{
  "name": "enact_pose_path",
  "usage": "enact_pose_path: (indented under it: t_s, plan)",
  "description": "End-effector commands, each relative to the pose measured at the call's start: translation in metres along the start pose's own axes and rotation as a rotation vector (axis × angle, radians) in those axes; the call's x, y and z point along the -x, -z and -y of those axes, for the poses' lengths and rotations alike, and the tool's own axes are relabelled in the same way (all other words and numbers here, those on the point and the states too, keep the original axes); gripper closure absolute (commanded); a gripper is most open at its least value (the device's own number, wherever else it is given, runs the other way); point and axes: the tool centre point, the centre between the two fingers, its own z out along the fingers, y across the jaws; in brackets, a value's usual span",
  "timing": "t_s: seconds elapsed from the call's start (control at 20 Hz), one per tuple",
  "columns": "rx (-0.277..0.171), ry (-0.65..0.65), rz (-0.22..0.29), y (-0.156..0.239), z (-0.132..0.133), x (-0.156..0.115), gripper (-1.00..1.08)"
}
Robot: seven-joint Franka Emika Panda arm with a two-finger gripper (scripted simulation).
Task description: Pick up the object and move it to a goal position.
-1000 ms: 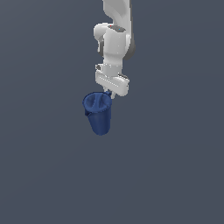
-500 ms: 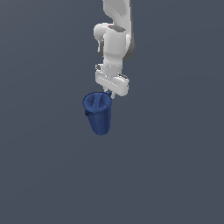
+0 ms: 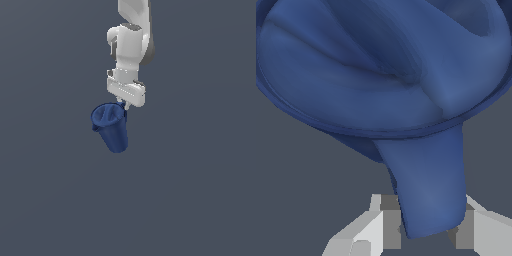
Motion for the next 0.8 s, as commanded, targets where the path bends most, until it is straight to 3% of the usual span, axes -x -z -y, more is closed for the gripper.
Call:
enact_pose_path:
  t_s: [0.0,0.75]
  plan:
    - [-0.003,-0.001,-0.004,0.009,-0.001,-0.006,1.08]
    - [-0.003,-0.002,-0.001,0.102,-0.023,-0.061,1.08]
